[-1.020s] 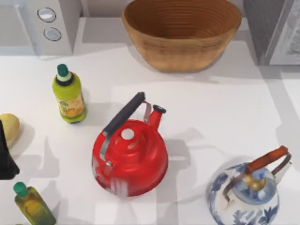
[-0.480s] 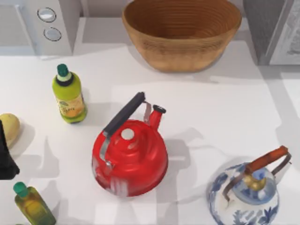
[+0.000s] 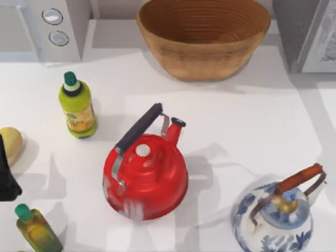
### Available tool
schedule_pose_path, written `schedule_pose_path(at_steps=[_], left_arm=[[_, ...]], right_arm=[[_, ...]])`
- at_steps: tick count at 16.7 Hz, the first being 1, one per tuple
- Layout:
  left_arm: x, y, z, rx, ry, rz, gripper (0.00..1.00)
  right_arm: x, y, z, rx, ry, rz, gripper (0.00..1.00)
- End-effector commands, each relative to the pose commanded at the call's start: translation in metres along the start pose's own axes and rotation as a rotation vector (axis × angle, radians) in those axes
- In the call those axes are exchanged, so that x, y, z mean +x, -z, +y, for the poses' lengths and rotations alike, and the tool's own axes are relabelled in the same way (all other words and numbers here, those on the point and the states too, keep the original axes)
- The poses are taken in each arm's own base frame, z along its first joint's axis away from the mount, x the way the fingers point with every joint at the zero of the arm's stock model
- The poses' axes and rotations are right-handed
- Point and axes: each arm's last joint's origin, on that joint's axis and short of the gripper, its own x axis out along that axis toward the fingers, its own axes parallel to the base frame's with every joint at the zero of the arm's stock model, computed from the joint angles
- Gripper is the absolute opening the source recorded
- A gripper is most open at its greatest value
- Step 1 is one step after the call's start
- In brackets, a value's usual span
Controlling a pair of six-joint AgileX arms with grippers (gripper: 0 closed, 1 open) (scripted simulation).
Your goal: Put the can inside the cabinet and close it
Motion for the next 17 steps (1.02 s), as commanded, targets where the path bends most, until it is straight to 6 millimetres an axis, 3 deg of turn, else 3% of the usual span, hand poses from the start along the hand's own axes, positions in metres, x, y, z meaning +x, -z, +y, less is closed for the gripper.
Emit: schedule_pose_path(at_steps=[3,6,8,12,17], left_arm=[[0.0,0.0,0.0,0.0,0.0,0.0,1.0],[0.0,0.0,0.0,0.0,0.0,0.0,1.0],[0.0,0.0,0.0,0.0,0.0,0.0,1.0],[0.0,0.0,0.0,0.0,0.0,0.0,1.0],[0.0,0.0,0.0,0.0,0.0,0.0,1.0]], right_arm=[[-0.041,0.012,-0.008,0.0,0.005,0.019,1.0],[-0.095,0.047,-0.017,0.005,0.013,0.04,1.0],[-0.133,0.088,-0.023,0.01,0.017,0.057,1.0],[-0.195,0.197,-0.03,0.02,0.022,0.075,1.0],[-0.235,0.315,-0.032,0.024,0.015,0.01,1.0]])
